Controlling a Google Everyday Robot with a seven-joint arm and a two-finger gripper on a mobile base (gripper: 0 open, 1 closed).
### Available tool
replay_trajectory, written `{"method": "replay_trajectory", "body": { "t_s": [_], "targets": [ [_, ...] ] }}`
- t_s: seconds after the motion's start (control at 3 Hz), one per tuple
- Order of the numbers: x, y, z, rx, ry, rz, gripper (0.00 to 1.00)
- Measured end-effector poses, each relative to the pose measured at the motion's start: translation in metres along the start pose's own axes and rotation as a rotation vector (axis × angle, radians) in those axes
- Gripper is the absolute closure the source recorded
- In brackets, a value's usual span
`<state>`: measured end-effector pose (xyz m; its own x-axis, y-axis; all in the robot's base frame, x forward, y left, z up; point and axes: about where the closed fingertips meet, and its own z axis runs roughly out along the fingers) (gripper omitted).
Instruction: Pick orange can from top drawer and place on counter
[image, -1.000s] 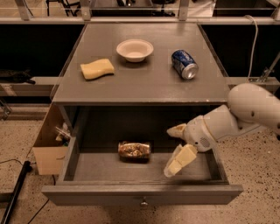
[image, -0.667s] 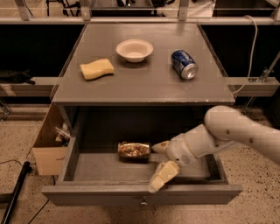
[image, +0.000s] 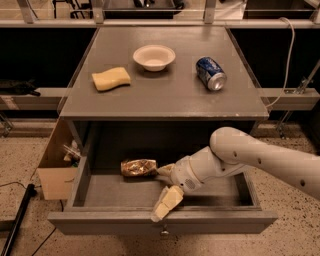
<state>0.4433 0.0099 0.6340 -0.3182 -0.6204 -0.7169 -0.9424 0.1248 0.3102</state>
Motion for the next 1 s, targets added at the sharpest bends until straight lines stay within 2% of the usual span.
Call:
{"method": "replay_trajectory", "body": {
  "t_s": [0.33, 0.67, 1.0],
  "targets": [
    [-0.037, -0.012, -0.030, 0.016, 0.039, -0.025, 0.00],
    [-0.039, -0.012, -0.031, 0.016, 0.040, -0.028, 0.00],
    [-0.028, -0.011, -0.024, 0.022, 0.048, 0.001, 0.00]
  ]
}}
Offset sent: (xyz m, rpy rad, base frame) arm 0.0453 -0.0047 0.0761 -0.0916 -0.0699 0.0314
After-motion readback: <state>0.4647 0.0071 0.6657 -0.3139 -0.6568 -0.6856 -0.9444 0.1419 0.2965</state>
